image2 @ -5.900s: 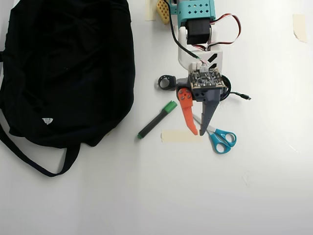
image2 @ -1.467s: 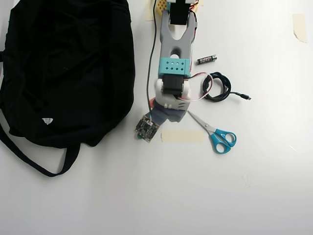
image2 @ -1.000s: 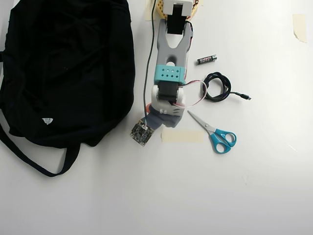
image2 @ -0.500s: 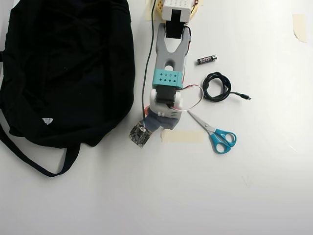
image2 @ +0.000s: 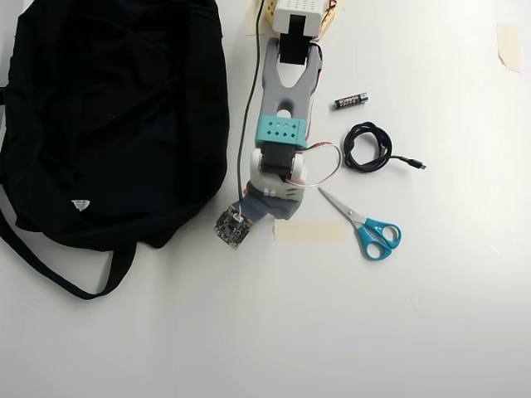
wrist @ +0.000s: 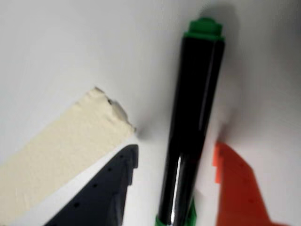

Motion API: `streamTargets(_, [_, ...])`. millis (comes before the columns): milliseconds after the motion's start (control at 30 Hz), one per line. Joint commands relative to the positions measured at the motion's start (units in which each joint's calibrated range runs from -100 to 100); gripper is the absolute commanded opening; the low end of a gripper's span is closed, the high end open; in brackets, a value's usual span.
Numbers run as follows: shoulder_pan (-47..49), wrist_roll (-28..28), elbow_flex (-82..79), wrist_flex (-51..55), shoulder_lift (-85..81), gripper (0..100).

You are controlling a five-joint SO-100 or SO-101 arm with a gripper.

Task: Put the green marker into the black bag

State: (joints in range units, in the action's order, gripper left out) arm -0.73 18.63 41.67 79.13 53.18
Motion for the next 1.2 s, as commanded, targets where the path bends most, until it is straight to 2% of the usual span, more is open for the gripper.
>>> streamTargets(0, [0.66,0.14,1.1,-0.58,0.77,17])
streamTargets(1167, [0.73,0.4,-2.4,0.28,3.34,17])
